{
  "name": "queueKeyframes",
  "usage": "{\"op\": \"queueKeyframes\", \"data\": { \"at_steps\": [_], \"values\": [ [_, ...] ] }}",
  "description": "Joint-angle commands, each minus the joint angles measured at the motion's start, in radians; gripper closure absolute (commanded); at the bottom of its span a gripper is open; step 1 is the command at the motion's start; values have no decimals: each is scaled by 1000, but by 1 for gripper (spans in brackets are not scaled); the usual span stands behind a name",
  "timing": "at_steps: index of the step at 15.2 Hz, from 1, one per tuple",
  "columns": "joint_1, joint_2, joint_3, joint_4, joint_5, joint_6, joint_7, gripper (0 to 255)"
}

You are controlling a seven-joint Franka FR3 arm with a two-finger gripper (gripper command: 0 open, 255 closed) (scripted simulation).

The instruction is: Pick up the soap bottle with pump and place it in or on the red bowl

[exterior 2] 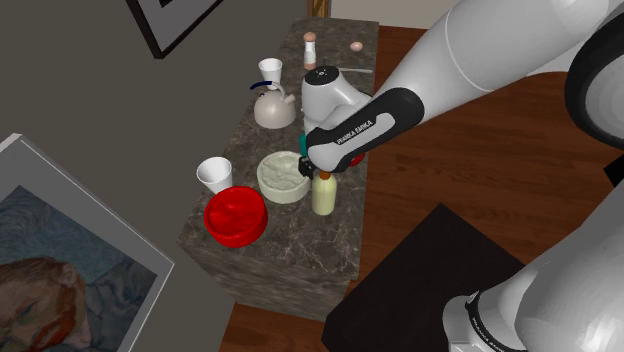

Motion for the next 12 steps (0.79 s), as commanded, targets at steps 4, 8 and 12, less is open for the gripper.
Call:
{"op": "queueKeyframes", "data": {
  "at_steps": [4,8,12],
  "values": [
    [0,0,0,0,0,0,0,255],
    [0,0,0,0,0,0,0,255],
    [-1,-22,3,3,8,-24,-7,255]
  ]
}}
